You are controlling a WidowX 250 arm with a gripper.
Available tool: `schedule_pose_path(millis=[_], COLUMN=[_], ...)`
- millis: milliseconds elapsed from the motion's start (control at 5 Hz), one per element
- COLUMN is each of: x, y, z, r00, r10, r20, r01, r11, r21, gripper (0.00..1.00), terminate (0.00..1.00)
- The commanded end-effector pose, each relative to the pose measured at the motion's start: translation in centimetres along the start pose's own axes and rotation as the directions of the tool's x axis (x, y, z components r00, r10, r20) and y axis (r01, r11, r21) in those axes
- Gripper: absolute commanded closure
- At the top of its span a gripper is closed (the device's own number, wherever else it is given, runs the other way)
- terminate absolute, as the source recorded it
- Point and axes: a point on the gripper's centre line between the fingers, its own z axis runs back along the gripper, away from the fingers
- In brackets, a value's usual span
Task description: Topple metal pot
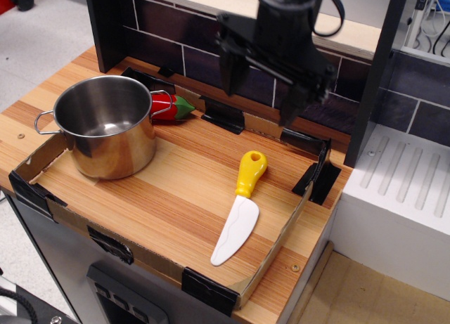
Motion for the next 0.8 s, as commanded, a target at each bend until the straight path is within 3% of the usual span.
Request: schedule_pose_path(millis=[0,400,600], x=[-2.2,-1.9,-1.0], y=[2.2,4.4,5.1], z=[0.9,-2.2,-3.8], r00=[0.969,0.906,0.891], r10=[-0.201,-0.306,-0.319], r20=[0.147,0.294,0.323], r01=[0.162,0.177,0.158], r11=[0.958,0.902,0.885], r21=[0.237,0.394,0.438], gripper=[0.0,0.0,0.0], terminate=[0.0,0.0,0.0])
